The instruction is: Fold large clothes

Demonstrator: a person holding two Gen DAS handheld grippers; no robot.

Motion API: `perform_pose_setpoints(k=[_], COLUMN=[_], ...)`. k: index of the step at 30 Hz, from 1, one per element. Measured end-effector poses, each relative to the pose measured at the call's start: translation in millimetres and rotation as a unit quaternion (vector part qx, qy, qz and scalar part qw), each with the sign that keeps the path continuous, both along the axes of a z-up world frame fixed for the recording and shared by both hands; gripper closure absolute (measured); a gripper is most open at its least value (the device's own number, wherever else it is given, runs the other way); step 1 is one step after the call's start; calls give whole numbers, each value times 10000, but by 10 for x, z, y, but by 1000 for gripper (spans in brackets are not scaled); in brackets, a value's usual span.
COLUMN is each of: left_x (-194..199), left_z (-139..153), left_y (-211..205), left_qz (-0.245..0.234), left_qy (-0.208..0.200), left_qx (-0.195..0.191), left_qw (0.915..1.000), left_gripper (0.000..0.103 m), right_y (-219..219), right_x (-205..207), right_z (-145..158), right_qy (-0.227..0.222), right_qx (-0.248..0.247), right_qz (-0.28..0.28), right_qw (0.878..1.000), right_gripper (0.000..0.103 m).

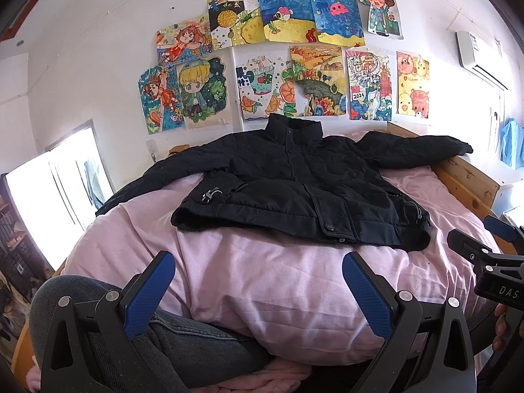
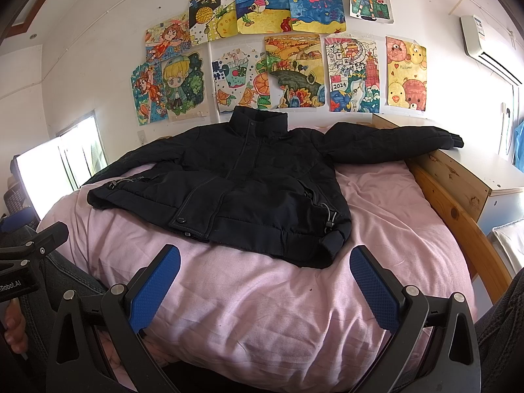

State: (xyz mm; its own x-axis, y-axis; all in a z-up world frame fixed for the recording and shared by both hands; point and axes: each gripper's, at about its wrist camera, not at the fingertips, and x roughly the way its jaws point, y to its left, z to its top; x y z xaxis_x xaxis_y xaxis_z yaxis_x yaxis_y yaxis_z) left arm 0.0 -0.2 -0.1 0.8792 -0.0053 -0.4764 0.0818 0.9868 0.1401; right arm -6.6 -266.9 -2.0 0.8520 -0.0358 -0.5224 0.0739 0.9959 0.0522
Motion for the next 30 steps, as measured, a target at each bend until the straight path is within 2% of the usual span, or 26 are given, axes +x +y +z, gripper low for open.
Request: perform_pose_setpoints(k=[30], left_x=[3], left_z=[0], left_y=[4], left_qz=[0], left_qy=[25], left_qx=[-41], left_qw=[10000], left_gripper=[0], right_y=[-4], right_x=[-2], right_z=[5], right_qy=[-2], right_qx=[6], right_qz=[-1], right_qw=[10000], right_gripper=[1])
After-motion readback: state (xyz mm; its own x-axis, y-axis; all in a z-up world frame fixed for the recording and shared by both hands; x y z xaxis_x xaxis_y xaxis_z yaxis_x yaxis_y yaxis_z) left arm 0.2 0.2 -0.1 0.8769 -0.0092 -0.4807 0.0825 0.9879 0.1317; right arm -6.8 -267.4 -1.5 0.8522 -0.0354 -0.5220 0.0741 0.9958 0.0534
